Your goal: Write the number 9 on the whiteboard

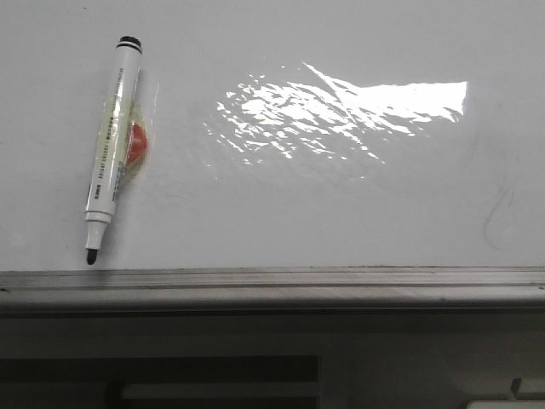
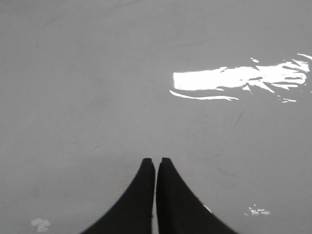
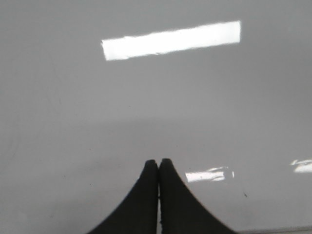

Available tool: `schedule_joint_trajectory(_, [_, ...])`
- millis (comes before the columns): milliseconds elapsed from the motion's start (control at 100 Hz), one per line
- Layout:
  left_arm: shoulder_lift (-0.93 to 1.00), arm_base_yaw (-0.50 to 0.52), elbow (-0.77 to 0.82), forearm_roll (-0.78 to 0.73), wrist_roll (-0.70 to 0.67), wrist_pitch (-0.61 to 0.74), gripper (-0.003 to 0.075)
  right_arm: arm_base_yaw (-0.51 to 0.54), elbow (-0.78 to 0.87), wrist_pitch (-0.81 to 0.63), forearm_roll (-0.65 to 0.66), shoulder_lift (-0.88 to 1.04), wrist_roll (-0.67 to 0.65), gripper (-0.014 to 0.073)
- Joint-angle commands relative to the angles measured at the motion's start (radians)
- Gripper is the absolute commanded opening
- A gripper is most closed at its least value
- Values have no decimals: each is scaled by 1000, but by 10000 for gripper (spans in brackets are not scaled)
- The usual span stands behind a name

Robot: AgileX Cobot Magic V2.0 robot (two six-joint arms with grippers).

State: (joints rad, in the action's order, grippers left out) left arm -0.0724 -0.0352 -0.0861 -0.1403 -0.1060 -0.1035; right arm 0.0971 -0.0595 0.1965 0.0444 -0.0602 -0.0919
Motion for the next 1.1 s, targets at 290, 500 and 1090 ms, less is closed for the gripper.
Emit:
schedule_joint_trajectory(290, [-277,-1,-179,14,-13,31,8,-1,-174,74,-93,-238,3,-62])
schedule_joint_trajectory(500, [-370,-1,-176,14,-13,181,393,-1,-166,55,-93,-240,3,-62])
schedule_joint_trajectory(1090, [-841,-509,-185,-125,-283,649,458,-1,-166,39,-93,-240,3,-62])
